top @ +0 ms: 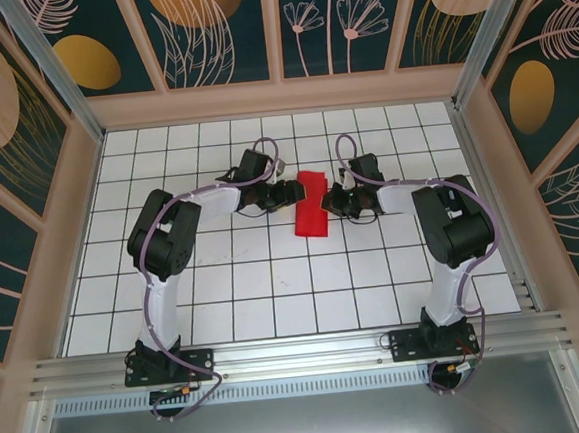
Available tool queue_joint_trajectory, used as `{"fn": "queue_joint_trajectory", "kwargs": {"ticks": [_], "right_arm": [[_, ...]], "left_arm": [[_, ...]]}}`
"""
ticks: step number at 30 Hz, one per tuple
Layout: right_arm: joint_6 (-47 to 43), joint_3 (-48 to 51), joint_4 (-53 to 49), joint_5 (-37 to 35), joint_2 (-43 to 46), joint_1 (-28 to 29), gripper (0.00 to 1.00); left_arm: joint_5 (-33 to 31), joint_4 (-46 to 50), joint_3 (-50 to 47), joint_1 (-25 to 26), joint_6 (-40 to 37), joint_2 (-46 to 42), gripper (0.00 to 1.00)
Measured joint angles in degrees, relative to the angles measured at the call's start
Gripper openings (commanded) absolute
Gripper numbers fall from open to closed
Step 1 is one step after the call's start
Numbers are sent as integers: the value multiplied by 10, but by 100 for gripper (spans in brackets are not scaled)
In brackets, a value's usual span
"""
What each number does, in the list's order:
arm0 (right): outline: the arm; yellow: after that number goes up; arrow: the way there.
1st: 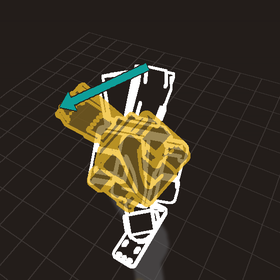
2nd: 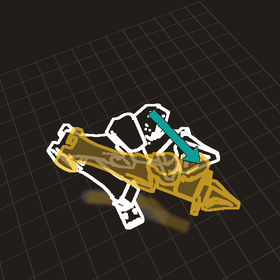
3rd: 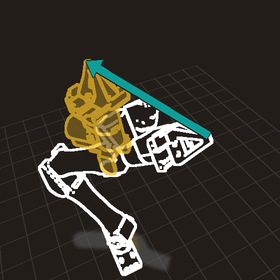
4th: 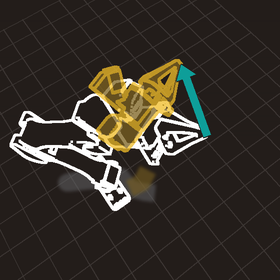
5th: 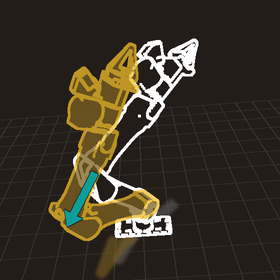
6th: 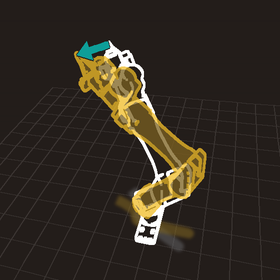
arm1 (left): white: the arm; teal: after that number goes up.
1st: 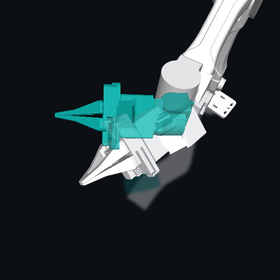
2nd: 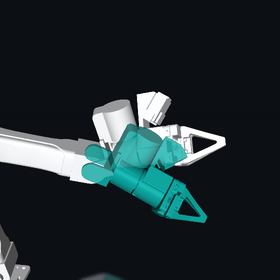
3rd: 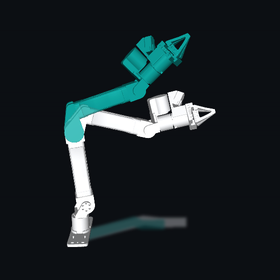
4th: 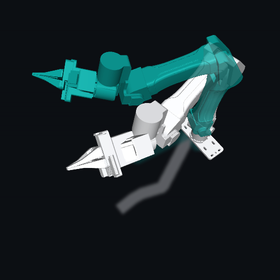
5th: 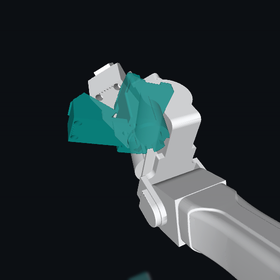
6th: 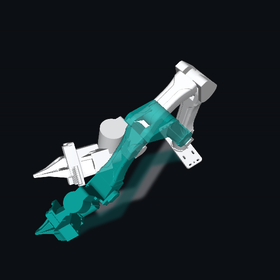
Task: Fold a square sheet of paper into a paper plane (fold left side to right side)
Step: First fold in half a square sheet of paper at the center of the table.
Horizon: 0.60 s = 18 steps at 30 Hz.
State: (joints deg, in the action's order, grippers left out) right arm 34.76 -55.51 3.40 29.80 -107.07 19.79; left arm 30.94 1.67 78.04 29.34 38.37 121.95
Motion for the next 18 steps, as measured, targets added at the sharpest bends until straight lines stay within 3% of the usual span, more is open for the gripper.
{"fn": "queue_joint_trajectory", "kwargs": {"ticks": [18], "right_arm": [[0,3,-9,-5,-9,0,8]], "left_arm": [[-2,16,25,5,-7,20,52]]}}
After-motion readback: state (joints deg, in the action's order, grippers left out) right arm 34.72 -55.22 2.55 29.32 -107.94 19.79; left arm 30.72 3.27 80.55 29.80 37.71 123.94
